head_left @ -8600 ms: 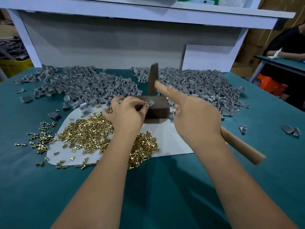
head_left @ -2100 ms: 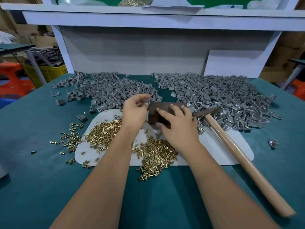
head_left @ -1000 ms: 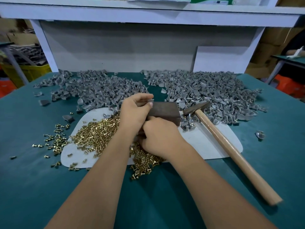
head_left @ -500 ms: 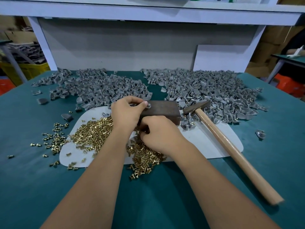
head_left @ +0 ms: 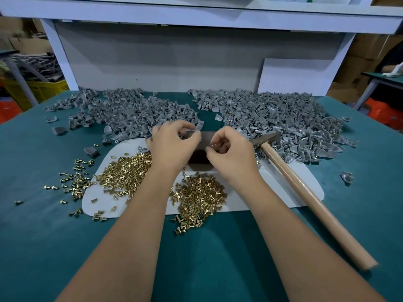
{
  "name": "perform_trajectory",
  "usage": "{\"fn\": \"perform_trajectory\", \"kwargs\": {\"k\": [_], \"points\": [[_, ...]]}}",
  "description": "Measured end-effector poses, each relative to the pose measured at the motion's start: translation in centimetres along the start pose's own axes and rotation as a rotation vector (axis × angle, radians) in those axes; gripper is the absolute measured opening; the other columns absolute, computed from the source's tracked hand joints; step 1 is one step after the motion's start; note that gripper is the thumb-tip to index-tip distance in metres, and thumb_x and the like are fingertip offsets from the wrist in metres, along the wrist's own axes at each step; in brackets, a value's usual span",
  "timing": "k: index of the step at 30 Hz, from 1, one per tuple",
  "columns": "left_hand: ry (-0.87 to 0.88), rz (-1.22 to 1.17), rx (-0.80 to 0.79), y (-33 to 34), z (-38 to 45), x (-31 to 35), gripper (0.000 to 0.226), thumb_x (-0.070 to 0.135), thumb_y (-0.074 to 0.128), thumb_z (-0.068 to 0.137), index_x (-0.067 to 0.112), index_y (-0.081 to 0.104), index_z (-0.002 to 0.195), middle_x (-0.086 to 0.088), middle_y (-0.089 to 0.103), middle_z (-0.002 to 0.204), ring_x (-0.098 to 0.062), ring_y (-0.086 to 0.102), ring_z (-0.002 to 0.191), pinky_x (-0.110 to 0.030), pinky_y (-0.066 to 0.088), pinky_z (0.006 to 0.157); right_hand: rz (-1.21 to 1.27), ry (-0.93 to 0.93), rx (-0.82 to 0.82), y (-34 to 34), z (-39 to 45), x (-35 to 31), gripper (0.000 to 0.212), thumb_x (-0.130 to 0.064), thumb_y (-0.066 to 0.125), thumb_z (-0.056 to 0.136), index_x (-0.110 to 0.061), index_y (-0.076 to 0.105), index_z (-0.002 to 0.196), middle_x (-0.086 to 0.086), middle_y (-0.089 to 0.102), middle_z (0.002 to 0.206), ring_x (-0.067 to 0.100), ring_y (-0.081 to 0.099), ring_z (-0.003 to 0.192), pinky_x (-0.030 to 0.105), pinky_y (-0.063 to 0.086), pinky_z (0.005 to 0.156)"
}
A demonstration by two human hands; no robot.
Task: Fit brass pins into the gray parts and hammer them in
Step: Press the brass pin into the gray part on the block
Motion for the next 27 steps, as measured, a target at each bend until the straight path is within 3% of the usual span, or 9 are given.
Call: {"fn": "perform_trajectory", "kwargs": {"k": [4, 8, 12, 14, 16, 18, 22, 25, 27], "points": [[0.076, 0.227, -0.019, 0.7, -0.2, 0.5, 0.02, 0.058, 0.064, 0.083, 0.043, 0.068, 0.097, 0.01, 0.053, 0.096, -0.02, 0.037, 0.115, -0.044, 0.028, 0.099, -0.011, -0.004, 0.064, -0.4, 0.2, 0.4, 0.022, -0.005, 0.064, 0.075, -0.023, 0.052, 0.071, -0.011, 0.051, 0.064, 0.0, 0.047, 0.058, 0.013, 0.039, 0.054], [0.116, 0.152, -0.044, 0.7, -0.4, 0.8, 0.003, 0.044, 0.069, 0.086, 0.044, 0.068, 0.089, 0.013, 0.056, 0.098, -0.022, 0.037, 0.116, -0.039, 0.029, 0.097, -0.034, -0.019, 0.093, -0.6, 0.2, 0.5, 0.022, -0.009, 0.065, 0.078, -0.026, 0.054, 0.071, -0.013, 0.055, 0.065, -0.001, 0.051, 0.064, 0.013, 0.042, 0.057], [0.123, -0.071, -0.194, 1.1, -0.4, 0.8, 0.026, 0.022, 0.064, 0.087, 0.042, 0.071, 0.101, 0.013, 0.069, 0.108, -0.019, 0.053, 0.119, -0.049, 0.04, 0.106, -0.05, 0.001, 0.125, -1.0, 0.3, 0.8, 0.02, -0.013, 0.067, 0.084, -0.029, 0.06, 0.074, -0.016, 0.06, 0.071, -0.002, 0.056, 0.072, 0.019, 0.047, 0.067], [0.081, -0.087, -0.169, 1.0, -0.6, 0.6, 0.033, 0.026, 0.064, 0.085, 0.042, 0.068, 0.113, 0.025, 0.061, 0.106, -0.015, 0.047, 0.125, -0.047, 0.035, 0.11, -0.071, 0.003, 0.147, -1.2, 0.4, 0.8, 0.014, -0.016, 0.067, 0.084, -0.028, 0.065, 0.078, -0.016, 0.062, 0.077, -0.001, 0.057, 0.074, 0.022, 0.047, 0.068], [0.047, -0.032, -0.092, 0.7, -0.6, 0.4, 0.029, 0.033, 0.067, 0.084, 0.043, 0.065, 0.111, 0.036, 0.041, 0.096, -0.013, 0.035, 0.128, -0.039, 0.025, 0.106, -0.112, 0.007, 0.197, -1.6, 0.4, 0.9, 0.01, -0.02, 0.067, 0.085, -0.029, 0.067, 0.081, -0.014, 0.061, 0.084, 0.001, 0.056, 0.076, 0.027, 0.049, 0.068], [0.037, 0.02, -0.083, 0.6, -0.5, 0.3, 0.016, 0.038, 0.069, 0.085, 0.043, 0.064, 0.099, 0.032, 0.046, 0.098, -0.011, 0.03, 0.128, -0.036, 0.02, 0.101, -0.116, 0.015, 0.217, -1.8, 0.6, 1.0, 0.011, -0.018, 0.066, 0.086, -0.029, 0.068, 0.083, -0.011, 0.062, 0.087, 0.004, 0.056, 0.078, 0.03, 0.05, 0.071], [0.076, -0.026, -0.167, 0.8, -0.6, 0.4, 0.011, 0.033, 0.071, 0.087, 0.043, 0.068, 0.09, 0.01, 0.057, 0.112, -0.02, 0.032, 0.126, -0.045, 0.027, 0.111, -0.069, 0.049, 0.179, -1.8, 0.8, 1.3, 0.013, -0.011, 0.065, 0.087, -0.022, 0.071, 0.088, -0.013, 0.064, 0.082, 0.007, 0.06, 0.082, 0.025, 0.05, 0.077], [0.082, -0.051, -0.161, 0.7, -0.6, 0.5, 0.019, 0.028, 0.07, 0.086, 0.042, 0.068, 0.098, 0.015, 0.053, 0.108, -0.017, 0.03, 0.127, -0.047, 0.024, 0.113, -0.05, 0.049, 0.169, -1.8, 0.8, 1.2, 0.015, -0.008, 0.064, 0.087, -0.021, 0.072, 0.09, -0.018, 0.061, 0.078, 0.003, 0.06, 0.08, 0.016, 0.045, 0.075], [0.074, -0.043, -0.152, 0.6, -0.4, 0.3, 0.017, 0.027, 0.07, 0.086, 0.042, 0.066, 0.091, 0.017, 0.053, 0.108, -0.018, 0.03, 0.129, -0.047, 0.024, 0.114, -0.05, 0.047, 0.147, -1.5, 0.9, 1.0, 0.014, -0.009, 0.065, 0.087, -0.02, 0.072, 0.092, -0.015, 0.063, 0.081, 0.004, 0.06, 0.081, 0.018, 0.047, 0.076]]}}
Point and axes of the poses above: each hand's wrist, its own z-axis towards the middle knuckle, its own y-axis out of the palm, x = y × z, the point moved 5 cm from there along z, towards the middle knuckle
